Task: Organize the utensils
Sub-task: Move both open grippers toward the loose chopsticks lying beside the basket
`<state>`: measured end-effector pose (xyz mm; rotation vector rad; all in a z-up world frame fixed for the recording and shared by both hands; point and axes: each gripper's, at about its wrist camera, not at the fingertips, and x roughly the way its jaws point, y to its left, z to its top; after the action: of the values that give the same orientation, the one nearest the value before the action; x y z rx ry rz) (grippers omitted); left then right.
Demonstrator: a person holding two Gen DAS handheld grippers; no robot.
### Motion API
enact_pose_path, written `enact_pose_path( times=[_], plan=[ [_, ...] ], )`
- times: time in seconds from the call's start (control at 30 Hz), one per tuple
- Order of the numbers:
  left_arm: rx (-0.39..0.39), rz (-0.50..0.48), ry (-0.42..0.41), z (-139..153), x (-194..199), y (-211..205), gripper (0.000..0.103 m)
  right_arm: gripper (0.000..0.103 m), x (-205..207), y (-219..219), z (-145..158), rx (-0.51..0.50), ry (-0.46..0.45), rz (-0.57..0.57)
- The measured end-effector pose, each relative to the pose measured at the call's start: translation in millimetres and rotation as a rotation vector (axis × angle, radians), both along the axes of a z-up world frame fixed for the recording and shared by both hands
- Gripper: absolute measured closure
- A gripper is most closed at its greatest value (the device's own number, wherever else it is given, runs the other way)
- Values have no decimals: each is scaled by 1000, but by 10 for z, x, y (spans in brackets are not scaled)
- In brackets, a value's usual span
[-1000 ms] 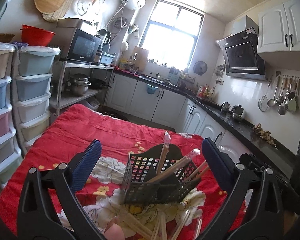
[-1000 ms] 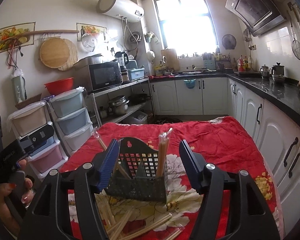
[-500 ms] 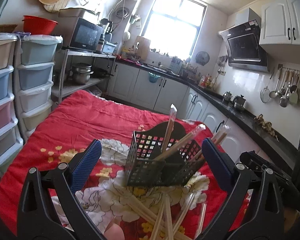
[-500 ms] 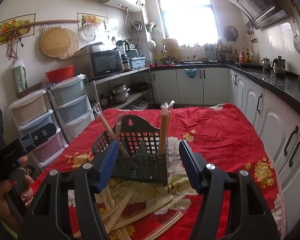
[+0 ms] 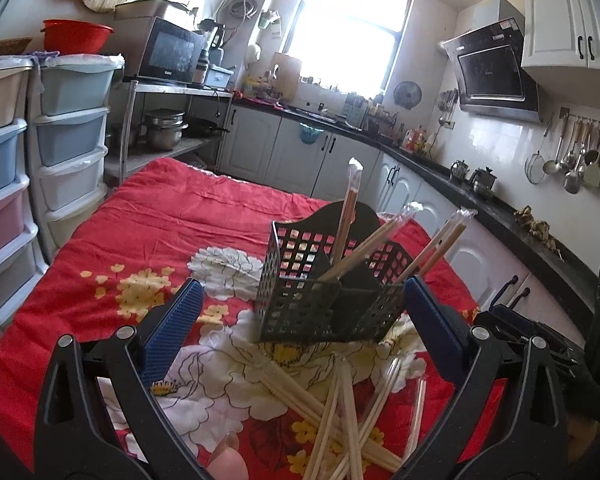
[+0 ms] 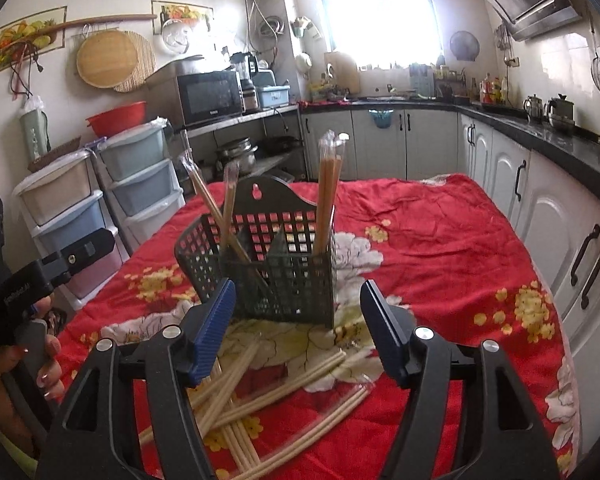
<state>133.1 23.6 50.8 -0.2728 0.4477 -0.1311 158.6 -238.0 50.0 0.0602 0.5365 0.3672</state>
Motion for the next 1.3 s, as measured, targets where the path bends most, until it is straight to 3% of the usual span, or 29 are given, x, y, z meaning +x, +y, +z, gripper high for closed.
enact_pose_path(
  times=[0.93,1.13,1.3],
  plan=[
    [-2,-117,167,-453,115,-311,11,39,70,-200,-629,-63,204,-24],
    [2,-167,213,-556,148,-428,24,39,110,-236,-752,-67,249,-25],
    [-15,-218,275,-691,194,-524,42,39,138,-262,-805,-68,270,-27]
  ],
)
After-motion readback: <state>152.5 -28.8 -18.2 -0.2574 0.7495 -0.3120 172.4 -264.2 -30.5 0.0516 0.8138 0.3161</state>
